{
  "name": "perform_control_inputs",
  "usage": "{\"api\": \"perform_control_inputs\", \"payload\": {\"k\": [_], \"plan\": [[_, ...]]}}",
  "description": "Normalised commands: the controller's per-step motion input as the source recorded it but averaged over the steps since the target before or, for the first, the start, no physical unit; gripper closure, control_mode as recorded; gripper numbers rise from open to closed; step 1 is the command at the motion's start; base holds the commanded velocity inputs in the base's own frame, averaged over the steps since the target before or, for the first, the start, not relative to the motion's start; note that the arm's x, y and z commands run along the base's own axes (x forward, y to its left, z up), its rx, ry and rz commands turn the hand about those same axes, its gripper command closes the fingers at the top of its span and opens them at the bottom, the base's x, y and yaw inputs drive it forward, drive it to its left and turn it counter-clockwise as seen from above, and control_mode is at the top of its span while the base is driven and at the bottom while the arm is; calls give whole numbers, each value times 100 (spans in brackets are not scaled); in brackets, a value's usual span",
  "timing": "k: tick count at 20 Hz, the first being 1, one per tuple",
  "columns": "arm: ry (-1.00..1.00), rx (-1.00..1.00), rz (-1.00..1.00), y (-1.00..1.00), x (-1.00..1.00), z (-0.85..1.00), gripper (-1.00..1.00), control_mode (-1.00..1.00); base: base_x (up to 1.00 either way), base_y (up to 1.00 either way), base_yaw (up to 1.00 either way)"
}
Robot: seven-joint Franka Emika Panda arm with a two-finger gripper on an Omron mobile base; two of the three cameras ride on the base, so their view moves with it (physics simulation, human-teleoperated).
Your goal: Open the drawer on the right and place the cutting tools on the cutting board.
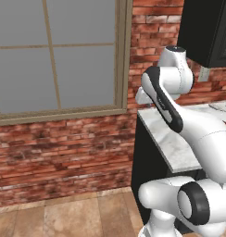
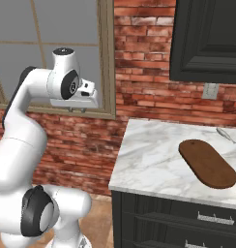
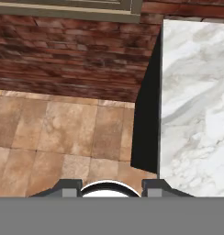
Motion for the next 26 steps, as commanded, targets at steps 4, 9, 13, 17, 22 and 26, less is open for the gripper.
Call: {"api": "perform_control_inputs", "payload": {"k": [4, 9, 13, 17, 22, 26], "plan": [[0, 0, -4, -8, -27, 0, -100, -100, 0, 0, 0], [0, 0, -14, -41, -37, -8, -100, -100, 0, 0, 0], [0, 0, -11, -69, -49, -43, -100, -100, 0, 0, 0], [0, 5, -6, -82, -22, -59, -100, -100, 0, 0, 0], [1, 6, -13, -77, -1, -60, -100, -100, 0, 0, 0], [3, 0, -31, -63, 0, -60, -100, -100, 0, 0, 0]]}}
